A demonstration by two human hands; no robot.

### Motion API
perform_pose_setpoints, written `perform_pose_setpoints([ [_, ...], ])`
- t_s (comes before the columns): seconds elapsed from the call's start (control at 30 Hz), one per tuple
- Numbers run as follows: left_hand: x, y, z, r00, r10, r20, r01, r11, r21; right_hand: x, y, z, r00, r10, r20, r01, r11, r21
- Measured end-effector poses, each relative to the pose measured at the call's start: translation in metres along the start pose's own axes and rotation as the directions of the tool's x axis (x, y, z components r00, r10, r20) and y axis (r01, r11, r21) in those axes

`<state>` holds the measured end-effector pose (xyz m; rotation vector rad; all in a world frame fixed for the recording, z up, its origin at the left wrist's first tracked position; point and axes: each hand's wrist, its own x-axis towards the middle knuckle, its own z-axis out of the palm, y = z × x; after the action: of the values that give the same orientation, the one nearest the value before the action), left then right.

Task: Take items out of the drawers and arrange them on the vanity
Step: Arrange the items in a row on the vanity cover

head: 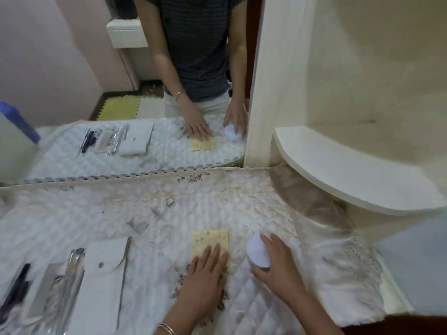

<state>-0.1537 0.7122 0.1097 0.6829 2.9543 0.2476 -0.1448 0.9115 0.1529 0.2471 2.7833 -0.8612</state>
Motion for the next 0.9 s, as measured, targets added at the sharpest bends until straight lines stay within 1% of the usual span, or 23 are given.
perform_pose_setpoints([
  [0.13,-0.017,-0.008,-0.002,0.997,-0.013,0.077,0.013,1.000,-0.002,0.004,-0.003,0.002,1.000,0.017,-0.012,-0.017,1.000,0.018],
  [0.2,-0.029,-0.021,0.003,1.000,-0.006,0.017,0.006,1.000,0.026,0.002,-0.010,0.005,1.000,0.024,0.005,-0.024,0.999,0.025],
  [0.27,-0.041,-0.037,0.005,0.996,-0.020,-0.084,0.027,0.996,0.085,-0.002,-0.021,0.013,0.999,-0.007,0.044,0.006,1.000,0.022],
  [0.3,-0.047,-0.046,0.005,0.994,-0.036,-0.106,0.047,0.994,0.100,-0.004,-0.028,0.018,0.997,-0.023,0.073,0.022,1.000,0.018],
  [0.43,-0.068,-0.079,0.000,0.983,-0.126,-0.133,0.145,0.979,0.144,-0.010,-0.061,0.033,0.975,-0.106,0.196,0.108,0.994,0.001],
  [0.6,-0.080,-0.108,-0.002,0.962,-0.244,-0.120,0.262,0.949,0.175,-0.014,-0.087,0.051,0.950,-0.178,0.255,0.185,0.983,-0.004],
  [0.7,-0.085,-0.112,-0.004,0.954,-0.261,-0.148,0.281,0.950,0.138,-0.015,-0.095,0.056,0.945,-0.177,0.276,0.182,0.983,0.007],
  [0.77,-0.088,-0.112,-0.004,0.952,-0.276,-0.134,0.292,0.948,0.123,-0.016,-0.099,0.058,0.946,-0.181,0.270,0.180,0.983,0.029],
  [0.9,-0.086,-0.112,-0.001,0.957,-0.252,-0.141,0.270,0.955,0.123,-0.017,-0.106,0.051,0.955,-0.135,0.262,0.106,0.987,0.122],
])
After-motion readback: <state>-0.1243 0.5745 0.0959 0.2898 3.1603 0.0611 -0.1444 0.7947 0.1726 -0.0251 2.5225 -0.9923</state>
